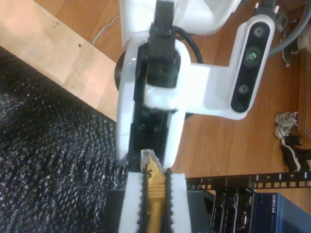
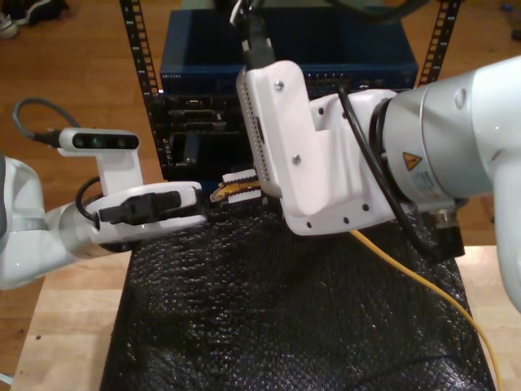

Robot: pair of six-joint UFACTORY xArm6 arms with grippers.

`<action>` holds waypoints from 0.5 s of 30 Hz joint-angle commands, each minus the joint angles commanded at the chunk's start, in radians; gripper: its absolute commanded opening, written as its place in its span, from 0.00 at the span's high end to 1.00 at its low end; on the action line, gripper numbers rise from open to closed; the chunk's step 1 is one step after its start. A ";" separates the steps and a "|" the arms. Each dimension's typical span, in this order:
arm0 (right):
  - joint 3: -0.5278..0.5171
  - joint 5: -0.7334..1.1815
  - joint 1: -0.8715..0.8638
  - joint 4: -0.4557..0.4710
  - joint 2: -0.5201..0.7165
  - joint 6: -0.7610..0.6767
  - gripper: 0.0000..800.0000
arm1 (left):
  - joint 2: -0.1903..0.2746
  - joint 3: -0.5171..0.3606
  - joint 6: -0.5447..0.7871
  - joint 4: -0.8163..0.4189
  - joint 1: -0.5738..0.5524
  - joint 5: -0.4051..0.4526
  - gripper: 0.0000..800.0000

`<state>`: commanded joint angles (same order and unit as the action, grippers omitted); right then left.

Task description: Grab the cable and plug it in

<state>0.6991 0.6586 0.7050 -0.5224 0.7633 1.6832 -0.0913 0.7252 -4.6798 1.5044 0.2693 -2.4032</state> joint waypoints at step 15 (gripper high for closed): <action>0.046 0.035 -0.146 -0.018 -0.034 -0.127 1.00 | 0.005 0.160 -0.005 -0.008 0.126 0.101 0.01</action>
<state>0.7451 0.6939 0.5593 -0.5409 0.7296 1.5558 -0.0867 0.8847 -4.6844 1.4968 0.3951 -2.3019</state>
